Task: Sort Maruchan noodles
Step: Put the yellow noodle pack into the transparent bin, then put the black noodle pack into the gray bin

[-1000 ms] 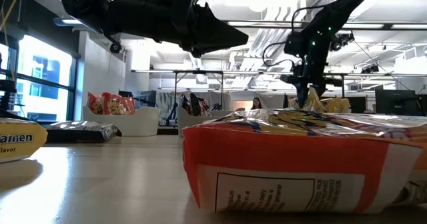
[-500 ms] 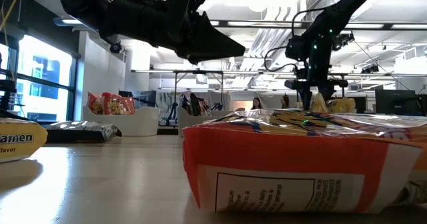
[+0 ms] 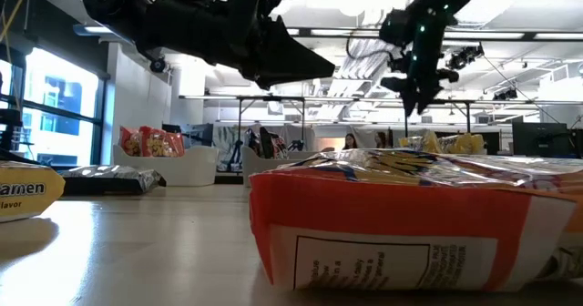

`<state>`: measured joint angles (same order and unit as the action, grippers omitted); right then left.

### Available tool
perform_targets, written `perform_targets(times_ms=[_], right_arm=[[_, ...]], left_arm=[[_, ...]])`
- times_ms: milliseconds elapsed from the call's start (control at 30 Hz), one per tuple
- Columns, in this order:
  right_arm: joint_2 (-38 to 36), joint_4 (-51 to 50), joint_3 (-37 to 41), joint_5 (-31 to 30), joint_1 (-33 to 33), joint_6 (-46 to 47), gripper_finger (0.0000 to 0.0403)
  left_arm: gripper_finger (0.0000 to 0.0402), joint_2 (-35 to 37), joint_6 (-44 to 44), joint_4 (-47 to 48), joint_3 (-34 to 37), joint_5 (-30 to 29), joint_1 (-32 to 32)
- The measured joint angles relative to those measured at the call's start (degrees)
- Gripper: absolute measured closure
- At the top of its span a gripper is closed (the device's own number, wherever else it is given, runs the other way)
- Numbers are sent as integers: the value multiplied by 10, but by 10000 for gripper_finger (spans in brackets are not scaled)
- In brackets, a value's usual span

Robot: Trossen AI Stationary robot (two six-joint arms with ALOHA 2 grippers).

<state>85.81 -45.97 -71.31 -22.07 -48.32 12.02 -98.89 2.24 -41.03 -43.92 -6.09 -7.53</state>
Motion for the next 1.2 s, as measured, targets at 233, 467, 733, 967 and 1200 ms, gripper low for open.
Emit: perform_targets(times_ms=[233, 467, 733, 967, 1200], right_arm=[[-87, 129, 122, 122, 11, -46, 395], [-76, 174, 214, 120, 33, -61, 400], [-73, 180, 234, 72, 11, -62, 402], [-83, 196, 234, 72, 12, -72, 402], [-186, 261, 239, 71, 52, -97, 403]], left_arm=[[378, 0, -1, -23, 0, 16, -1], [378, 0, -22, -27, 0, 16, -3], [378, 0, -26, -39, 0, 47, -3], [378, 0, -23, -45, 0, 46, 0], [378, 0, -44, -202, 72, 85, 10]])
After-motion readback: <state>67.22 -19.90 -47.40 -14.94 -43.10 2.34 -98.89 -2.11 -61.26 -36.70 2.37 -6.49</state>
